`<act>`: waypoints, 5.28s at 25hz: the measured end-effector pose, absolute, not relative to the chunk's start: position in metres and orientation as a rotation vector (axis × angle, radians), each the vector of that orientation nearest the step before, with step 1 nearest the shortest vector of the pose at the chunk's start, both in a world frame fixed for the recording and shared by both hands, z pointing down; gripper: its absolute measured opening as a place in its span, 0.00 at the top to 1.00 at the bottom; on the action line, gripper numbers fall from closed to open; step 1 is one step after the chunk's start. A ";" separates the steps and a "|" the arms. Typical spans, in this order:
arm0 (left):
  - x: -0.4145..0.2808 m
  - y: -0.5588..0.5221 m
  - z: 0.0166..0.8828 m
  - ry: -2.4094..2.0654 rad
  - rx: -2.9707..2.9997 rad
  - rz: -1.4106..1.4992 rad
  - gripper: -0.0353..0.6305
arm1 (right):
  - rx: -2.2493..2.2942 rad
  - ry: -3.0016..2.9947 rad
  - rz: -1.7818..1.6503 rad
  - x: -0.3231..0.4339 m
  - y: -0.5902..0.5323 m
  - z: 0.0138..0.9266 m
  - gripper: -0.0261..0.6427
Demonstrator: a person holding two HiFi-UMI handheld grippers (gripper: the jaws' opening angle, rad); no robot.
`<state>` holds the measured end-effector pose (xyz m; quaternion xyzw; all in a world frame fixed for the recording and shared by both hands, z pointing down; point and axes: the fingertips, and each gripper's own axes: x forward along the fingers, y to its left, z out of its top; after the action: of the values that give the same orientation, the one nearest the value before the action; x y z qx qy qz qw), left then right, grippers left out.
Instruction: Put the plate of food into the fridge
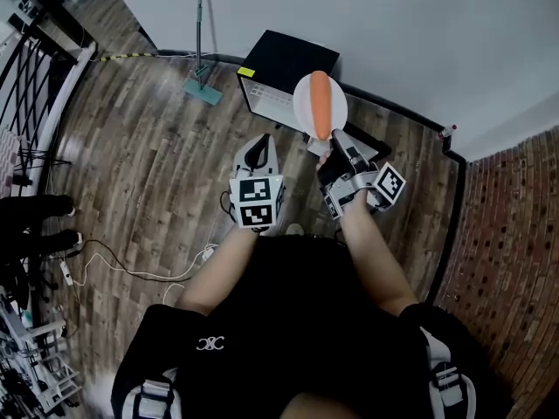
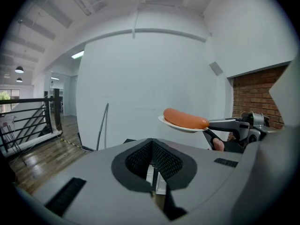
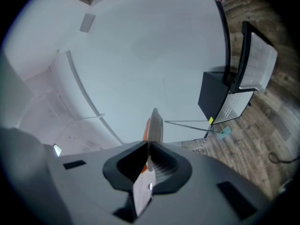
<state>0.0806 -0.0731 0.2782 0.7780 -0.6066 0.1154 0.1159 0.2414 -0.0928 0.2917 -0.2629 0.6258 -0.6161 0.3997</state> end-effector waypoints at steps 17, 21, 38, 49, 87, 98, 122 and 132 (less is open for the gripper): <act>0.059 -0.136 0.289 -1.827 2.252 0.360 0.95 | -0.627 1.640 -1.598 0.213 -0.165 0.300 0.91; 0.045 -0.163 0.294 -1.785 2.273 0.349 0.95 | -0.654 1.633 -1.585 0.198 -0.185 0.301 0.91; -0.055 -0.289 0.320 -1.497 2.390 0.413 0.95 | -0.825 1.507 -1.457 0.108 -0.256 0.331 0.91; -0.058 -0.309 0.440 -1.467 2.331 0.421 0.95 | -0.879 1.577 -1.540 0.099 -0.245 0.457 0.91; -0.049 -0.441 0.860 -1.392 2.497 0.217 0.95 | -1.050 1.408 -1.456 0.081 -0.405 1.049 0.91; -0.049 -0.437 0.877 -1.306 2.524 0.275 0.95 | -1.182 1.322 -1.402 0.109 -0.476 1.099 0.91; -0.048 -0.441 0.894 -1.254 2.532 0.327 0.95 | -2.242 1.454 -1.291 0.134 -0.493 1.150 0.77; -0.014 -0.440 0.889 -1.207 2.562 0.338 0.95 | -2.151 1.954 -0.945 0.116 -0.446 1.050 0.94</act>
<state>-0.0144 -0.4402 0.8893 0.8889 -0.4187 0.1171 0.1444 0.1165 -0.4462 1.0495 -0.7033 0.6389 -0.3089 0.0428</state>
